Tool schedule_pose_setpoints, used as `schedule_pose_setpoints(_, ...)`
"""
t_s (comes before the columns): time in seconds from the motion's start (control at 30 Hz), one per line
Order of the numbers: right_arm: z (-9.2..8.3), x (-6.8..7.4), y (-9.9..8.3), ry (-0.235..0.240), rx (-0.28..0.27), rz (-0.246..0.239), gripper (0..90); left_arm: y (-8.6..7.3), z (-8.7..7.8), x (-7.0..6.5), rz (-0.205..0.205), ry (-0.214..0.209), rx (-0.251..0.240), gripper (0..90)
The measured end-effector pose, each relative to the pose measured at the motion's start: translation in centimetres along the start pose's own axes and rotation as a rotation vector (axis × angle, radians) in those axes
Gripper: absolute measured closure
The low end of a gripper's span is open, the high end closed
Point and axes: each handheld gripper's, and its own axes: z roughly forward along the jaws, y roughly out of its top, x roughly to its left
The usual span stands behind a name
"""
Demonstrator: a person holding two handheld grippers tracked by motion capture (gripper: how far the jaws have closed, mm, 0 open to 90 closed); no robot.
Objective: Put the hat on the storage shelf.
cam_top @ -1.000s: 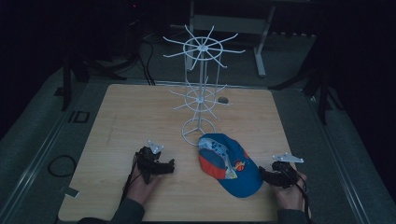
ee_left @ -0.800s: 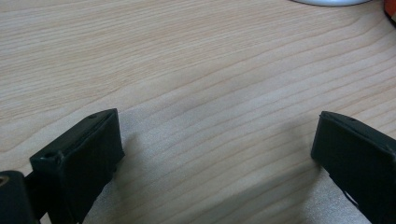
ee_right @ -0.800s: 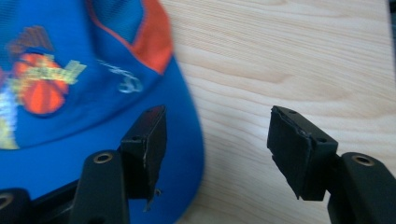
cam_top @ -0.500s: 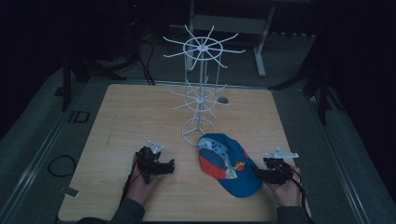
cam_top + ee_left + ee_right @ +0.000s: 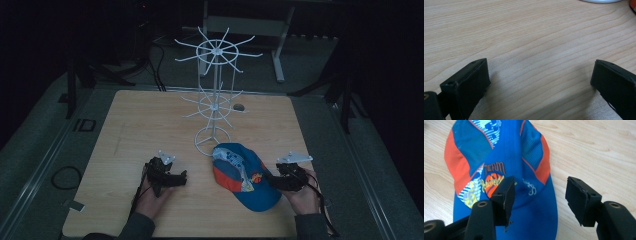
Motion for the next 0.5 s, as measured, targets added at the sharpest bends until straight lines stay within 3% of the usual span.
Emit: schedule_pose_setpoints(0.5,0.8,0.7,2.8,0.039,0.000,-0.065,39.4,0.0,0.0,0.0,0.000,0.000,0.000,2.4)
